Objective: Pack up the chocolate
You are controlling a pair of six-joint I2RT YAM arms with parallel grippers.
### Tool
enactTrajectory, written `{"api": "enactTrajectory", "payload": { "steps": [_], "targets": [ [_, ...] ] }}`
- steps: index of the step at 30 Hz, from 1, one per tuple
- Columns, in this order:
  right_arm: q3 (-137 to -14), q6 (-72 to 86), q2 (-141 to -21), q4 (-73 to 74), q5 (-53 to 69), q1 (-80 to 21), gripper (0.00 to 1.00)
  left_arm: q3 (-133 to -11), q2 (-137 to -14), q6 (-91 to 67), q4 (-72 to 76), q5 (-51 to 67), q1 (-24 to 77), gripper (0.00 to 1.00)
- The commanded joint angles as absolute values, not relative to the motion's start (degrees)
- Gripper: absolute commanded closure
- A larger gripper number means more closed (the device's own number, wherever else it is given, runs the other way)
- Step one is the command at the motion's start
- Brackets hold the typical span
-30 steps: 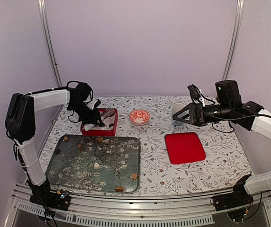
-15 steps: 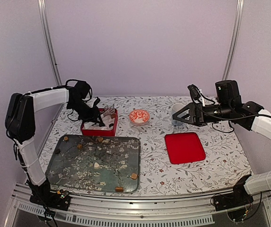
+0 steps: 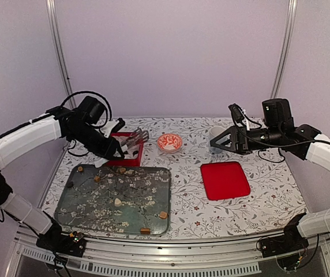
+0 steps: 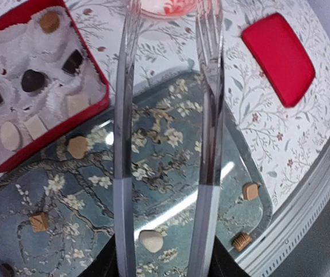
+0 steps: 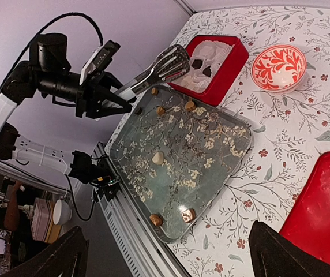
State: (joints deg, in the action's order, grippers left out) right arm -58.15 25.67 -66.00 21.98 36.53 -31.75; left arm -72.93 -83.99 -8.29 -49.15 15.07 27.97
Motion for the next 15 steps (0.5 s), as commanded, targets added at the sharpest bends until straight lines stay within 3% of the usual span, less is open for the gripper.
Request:
{"api": "enactTrajectory", "payload": {
  "steps": [1, 15],
  "targets": [
    [-56.5, 24.9, -64.7, 21.4, 36.6, -31.4, 0.01, -69.3, -79.6, -9.7, -52.2, 14.5, 36.0, 0.63],
    [-56.3, 23.8, -64.6, 22.3, 36.3, -31.5, 0.01, -62.7, -73.0, -21.7, -62.5, 13.5, 63.8, 0.65]
  ]
}}
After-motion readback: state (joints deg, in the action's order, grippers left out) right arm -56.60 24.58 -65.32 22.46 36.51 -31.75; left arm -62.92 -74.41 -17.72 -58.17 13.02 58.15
